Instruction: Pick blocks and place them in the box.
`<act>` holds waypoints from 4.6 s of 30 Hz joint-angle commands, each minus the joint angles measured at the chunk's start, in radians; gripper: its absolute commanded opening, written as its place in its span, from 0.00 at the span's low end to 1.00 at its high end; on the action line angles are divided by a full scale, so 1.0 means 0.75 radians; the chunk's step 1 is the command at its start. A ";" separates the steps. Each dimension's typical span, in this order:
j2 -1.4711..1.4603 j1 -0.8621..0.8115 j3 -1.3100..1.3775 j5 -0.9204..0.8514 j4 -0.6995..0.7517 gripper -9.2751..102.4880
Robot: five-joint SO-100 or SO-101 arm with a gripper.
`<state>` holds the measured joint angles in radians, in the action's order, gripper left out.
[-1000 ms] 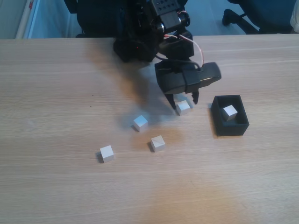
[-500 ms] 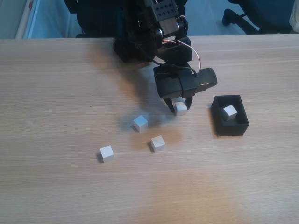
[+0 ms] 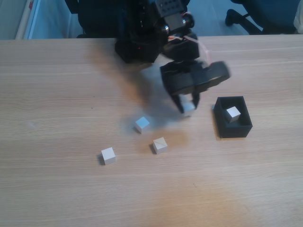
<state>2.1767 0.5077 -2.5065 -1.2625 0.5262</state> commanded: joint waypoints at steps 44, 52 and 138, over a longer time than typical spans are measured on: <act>0.027 -0.376 0.571 -0.045 0.753 0.16; 0.143 -0.558 0.231 -0.192 0.505 0.21; -0.016 0.014 0.327 -0.311 -0.100 0.08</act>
<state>2.1690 0.4755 -2.3393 -1.5156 0.4663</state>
